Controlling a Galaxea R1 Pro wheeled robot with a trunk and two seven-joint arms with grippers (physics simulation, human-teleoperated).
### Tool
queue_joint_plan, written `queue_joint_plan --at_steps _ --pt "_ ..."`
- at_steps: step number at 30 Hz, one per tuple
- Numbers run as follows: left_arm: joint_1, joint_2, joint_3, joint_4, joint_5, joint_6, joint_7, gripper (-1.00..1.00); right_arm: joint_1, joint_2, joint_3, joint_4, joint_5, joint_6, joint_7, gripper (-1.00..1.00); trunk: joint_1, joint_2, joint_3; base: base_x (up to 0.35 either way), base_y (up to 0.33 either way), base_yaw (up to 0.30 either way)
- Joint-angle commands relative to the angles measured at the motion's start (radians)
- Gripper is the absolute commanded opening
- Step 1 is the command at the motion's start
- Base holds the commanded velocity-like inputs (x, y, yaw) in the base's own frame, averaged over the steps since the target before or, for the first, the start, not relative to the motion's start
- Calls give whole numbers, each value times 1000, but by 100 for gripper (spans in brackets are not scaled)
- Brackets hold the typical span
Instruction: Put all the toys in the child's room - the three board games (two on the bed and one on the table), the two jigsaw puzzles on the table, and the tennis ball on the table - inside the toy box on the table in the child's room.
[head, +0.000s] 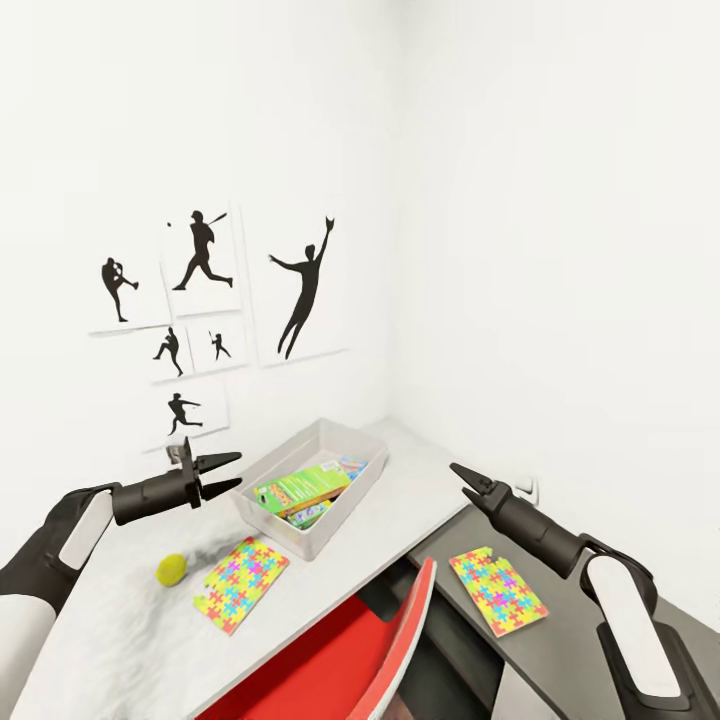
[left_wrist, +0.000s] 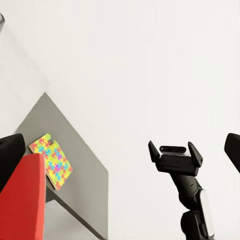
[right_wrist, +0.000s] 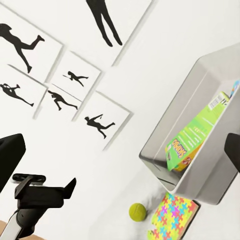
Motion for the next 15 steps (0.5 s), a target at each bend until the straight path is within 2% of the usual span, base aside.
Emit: queue_joint_plan --at_steps 1,15 --pt "-1 0 1 0 -2 4 -5 100 -1 0 -2 0 3 5 5 100 -4 6 1 -8 -4 -2" --pt "-2 2 5 0 -7 8 -7 100 -1 0 -2 -3 2 5 6 100 -57 104 45 -1 -1 -6"
